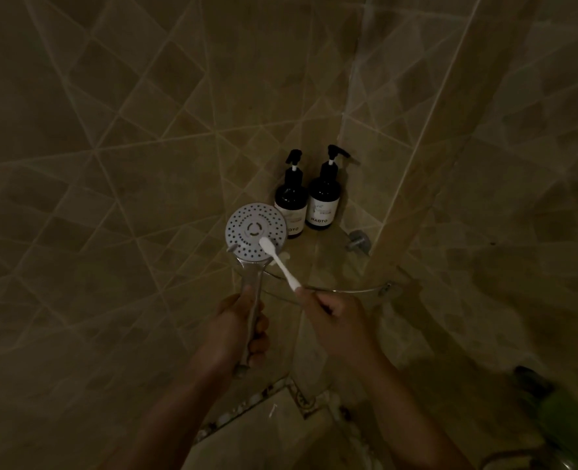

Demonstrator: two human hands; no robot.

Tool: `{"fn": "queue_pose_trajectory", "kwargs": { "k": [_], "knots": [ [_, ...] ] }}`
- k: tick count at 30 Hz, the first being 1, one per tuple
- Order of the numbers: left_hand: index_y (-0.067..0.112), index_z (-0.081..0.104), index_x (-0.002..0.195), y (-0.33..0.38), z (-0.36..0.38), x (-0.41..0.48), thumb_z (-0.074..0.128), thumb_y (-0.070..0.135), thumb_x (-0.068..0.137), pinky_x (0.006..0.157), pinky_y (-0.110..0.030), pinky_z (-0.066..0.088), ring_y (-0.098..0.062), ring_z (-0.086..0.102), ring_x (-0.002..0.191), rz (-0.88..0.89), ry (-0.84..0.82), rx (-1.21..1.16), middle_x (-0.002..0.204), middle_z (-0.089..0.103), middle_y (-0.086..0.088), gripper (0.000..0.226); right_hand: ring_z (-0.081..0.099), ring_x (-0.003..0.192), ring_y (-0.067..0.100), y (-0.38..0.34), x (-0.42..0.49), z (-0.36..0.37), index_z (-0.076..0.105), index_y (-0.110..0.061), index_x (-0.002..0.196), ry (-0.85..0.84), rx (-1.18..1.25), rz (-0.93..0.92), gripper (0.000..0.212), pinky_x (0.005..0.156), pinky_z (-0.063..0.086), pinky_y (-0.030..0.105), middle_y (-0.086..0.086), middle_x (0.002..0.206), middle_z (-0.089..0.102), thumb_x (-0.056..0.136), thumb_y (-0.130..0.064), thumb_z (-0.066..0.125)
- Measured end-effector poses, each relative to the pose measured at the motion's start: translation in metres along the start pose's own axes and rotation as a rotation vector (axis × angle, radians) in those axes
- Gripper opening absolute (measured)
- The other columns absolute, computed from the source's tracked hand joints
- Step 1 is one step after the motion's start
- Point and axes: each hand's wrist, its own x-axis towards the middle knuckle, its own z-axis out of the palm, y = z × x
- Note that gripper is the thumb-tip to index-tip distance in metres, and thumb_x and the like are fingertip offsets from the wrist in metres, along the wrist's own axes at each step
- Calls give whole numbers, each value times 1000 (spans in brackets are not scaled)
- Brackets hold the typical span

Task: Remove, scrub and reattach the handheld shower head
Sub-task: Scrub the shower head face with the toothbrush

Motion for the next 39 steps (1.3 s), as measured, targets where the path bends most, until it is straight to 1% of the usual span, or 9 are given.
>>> {"fn": "queue_pose_trajectory", "kwargs": {
  "k": [5, 11, 20, 23, 25, 29, 34, 36, 39],
  "knots": [
    [10, 47, 86, -2, -1, 0, 38, 46, 101, 37, -21, 30, -13, 37, 39, -18, 0, -8, 57, 47, -1, 41, 38, 41, 1, -2, 1, 1, 52, -28, 46, -1, 7, 26, 53, 43, 28, 15, -12, 40, 39, 97, -40, 60],
    [12, 46, 86, -5, 0, 2, 39, 47, 100, 40, -22, 31, -14, 36, 41, -5, -4, 94, 61, 43, -3, 39, 35, 43, 4, -19, 22, 6, 44, -24, 46, 35, 89, 112, 57, 42, 29, 16, -10, 43, 36, 95, -50, 58],
    [11, 49, 88, -7, -12, 8, 42, 49, 98, 36, -22, 30, -11, 37, 38, 22, 87, 75, 59, 45, -2, 41, 37, 43, 3, 1, 8, -4, 51, -27, 45, -28, 54, 137, 55, 43, 30, 17, -12, 42, 39, 96, -47, 58],
    [11, 49, 87, -7, -13, 9, 42, 48, 99, 34, -22, 30, -11, 37, 38, 25, 91, 69, 57, 46, 0, 39, 40, 44, 2, 10, -2, -10, 60, -35, 49, -8, 89, 210, 50, 44, 33, 18, -13, 43, 43, 97, -47, 57],
    [11, 49, 87, -6, -11, 9, 41, 46, 100, 35, -22, 30, -11, 37, 38, 34, 88, 72, 57, 46, 0, 38, 45, 48, 7, 14, 1, -19, 62, -30, 52, 34, 91, 270, 48, 48, 36, 23, -9, 48, 46, 95, -49, 58],
    [10, 48, 88, 0, -6, 9, 41, 45, 100, 36, -22, 30, -12, 37, 39, 33, 71, 75, 58, 45, -1, 37, 45, 51, 8, 18, 27, -49, 62, -12, 70, 21, -141, 182, 43, 49, 36, 21, -8, 51, 48, 97, -46, 56],
    [10, 47, 87, 0, -2, 7, 40, 43, 100, 40, -21, 29, -12, 36, 40, 24, 61, 59, 59, 43, -2, 36, 40, 48, 3, 14, 63, -79, 55, -31, 64, -11, -328, 54, 36, 53, 36, 28, -13, 49, 48, 96, -48, 56],
    [11, 47, 86, -2, -1, 6, 42, 46, 99, 40, -21, 29, -12, 35, 40, 21, 55, 49, 59, 43, -1, 38, 43, 47, 3, 14, 75, -83, 56, -26, 65, -40, -426, 51, 37, 48, 35, 22, -11, 50, 51, 95, -47, 56],
    [12, 48, 86, -5, -4, 6, 44, 50, 97, 40, -22, 30, -12, 37, 41, 17, 59, 44, 58, 45, 1, 40, 47, 51, 9, 16, 89, -80, 58, -19, 67, -129, -567, 44, 39, 52, 37, 28, -4, 57, 53, 97, -43, 56]
  ]
}}
